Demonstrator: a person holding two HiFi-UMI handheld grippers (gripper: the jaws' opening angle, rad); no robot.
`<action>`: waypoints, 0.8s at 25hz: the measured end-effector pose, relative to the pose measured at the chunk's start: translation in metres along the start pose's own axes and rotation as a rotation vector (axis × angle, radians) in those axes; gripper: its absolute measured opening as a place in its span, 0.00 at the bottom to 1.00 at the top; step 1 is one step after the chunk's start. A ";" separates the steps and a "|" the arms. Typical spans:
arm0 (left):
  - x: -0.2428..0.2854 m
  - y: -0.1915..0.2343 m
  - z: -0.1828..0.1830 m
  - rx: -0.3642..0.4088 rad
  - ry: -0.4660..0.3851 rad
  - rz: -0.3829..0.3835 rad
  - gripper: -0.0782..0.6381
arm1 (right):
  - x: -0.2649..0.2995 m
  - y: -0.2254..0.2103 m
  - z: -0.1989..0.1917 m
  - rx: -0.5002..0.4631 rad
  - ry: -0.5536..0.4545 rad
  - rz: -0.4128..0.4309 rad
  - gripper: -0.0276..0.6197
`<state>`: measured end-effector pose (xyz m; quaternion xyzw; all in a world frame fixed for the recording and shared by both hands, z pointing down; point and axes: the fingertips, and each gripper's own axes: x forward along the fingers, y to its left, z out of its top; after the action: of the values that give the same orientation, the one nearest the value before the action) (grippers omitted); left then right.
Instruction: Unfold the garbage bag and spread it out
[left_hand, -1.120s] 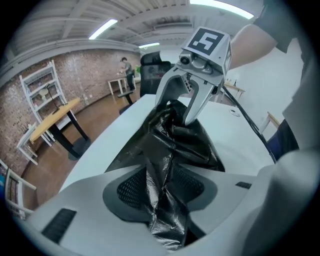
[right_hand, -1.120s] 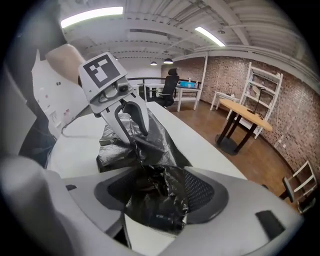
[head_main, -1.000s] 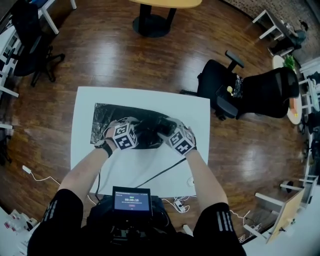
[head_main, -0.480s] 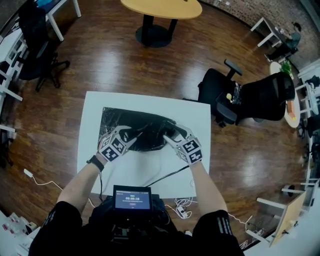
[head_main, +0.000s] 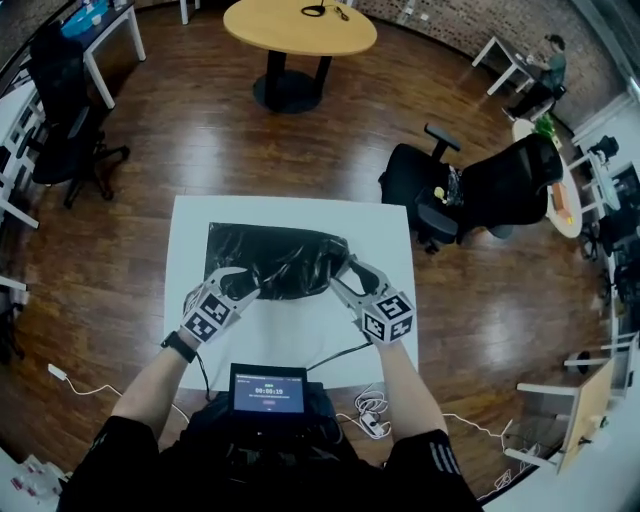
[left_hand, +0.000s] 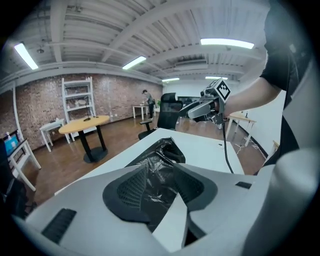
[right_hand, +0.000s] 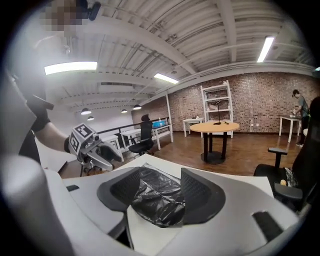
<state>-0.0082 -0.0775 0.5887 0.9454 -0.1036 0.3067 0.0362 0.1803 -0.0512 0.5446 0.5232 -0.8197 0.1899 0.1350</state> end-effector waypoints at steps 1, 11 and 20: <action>-0.004 -0.004 0.000 0.000 -0.006 -0.006 0.36 | -0.007 0.005 0.003 0.019 -0.022 -0.004 0.46; -0.037 -0.041 0.000 -0.112 -0.052 0.049 0.40 | -0.062 0.031 0.006 0.106 -0.092 -0.030 0.46; -0.061 -0.109 0.007 -0.150 -0.079 0.138 0.40 | -0.108 0.065 -0.009 0.067 -0.084 0.040 0.46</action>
<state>-0.0285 0.0386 0.5470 0.9421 -0.1925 0.2623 0.0817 0.1661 0.0650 0.4964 0.5183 -0.8283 0.1975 0.0790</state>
